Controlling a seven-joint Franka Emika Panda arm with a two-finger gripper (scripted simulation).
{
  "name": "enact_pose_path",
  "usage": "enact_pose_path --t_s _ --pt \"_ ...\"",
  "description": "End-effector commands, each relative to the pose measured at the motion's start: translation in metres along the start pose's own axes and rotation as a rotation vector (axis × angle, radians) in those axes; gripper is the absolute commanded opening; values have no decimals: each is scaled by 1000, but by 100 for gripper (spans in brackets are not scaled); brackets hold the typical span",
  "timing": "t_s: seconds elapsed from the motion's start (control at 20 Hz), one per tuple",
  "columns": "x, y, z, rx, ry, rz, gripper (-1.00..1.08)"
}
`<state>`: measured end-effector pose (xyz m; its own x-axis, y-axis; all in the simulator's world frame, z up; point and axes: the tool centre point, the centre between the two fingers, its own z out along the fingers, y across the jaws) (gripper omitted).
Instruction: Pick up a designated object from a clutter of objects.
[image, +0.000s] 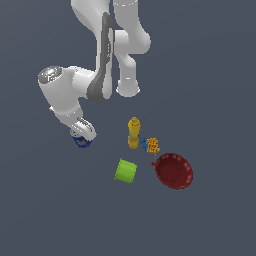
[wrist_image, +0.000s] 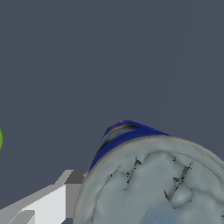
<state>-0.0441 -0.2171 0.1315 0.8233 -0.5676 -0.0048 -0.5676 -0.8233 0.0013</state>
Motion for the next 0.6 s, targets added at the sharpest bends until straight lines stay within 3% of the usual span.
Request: enact_pose_path --t_s 0.0,0.55 --pt "-1 -6 -23 0 5 0 -100" --pt "-9 -39 -138 -2 6 2 -100"
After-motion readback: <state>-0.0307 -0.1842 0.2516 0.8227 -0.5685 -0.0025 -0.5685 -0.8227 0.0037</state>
